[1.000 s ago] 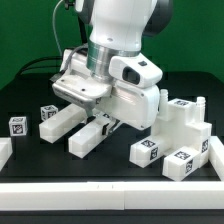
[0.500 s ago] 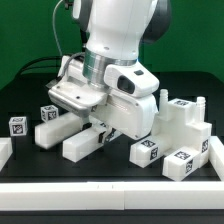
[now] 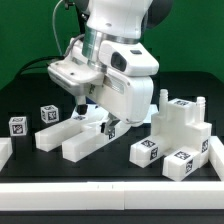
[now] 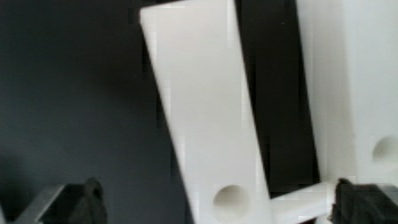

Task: Assemble chair

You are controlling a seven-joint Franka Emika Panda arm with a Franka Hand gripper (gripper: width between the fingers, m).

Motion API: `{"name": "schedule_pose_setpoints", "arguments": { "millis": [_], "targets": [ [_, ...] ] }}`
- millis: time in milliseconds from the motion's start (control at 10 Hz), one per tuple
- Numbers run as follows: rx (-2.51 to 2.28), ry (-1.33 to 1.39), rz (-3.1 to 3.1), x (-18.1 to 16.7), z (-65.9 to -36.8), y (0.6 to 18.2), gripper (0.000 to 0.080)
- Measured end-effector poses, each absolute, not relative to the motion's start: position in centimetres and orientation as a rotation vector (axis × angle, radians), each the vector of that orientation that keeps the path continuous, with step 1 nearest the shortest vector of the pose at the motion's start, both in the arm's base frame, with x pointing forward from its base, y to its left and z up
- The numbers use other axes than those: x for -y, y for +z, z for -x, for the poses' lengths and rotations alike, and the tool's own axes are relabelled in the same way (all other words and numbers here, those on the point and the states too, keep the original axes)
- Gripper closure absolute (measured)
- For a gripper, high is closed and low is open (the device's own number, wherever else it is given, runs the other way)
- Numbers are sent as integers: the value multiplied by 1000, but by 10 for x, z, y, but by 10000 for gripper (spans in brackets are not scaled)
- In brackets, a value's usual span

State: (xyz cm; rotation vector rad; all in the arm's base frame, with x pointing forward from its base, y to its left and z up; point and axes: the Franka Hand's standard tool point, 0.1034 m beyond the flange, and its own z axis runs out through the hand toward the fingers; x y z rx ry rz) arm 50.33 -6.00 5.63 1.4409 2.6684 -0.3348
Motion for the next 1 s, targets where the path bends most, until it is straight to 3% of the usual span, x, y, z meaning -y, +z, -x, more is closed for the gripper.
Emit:
{"name": "schedule_pose_setpoints", "arguments": {
  "millis": [400, 600, 800, 1000],
  "targets": [
    [-2422, -294, -1782, 58, -500, 55, 150],
    [-2123, -236, -2110, 68, -503, 64, 150],
    [-1702, -391, -2540, 74, -489, 63, 150],
    [-1550, -378, -2619, 67, -495, 63, 150]
  ]
}}
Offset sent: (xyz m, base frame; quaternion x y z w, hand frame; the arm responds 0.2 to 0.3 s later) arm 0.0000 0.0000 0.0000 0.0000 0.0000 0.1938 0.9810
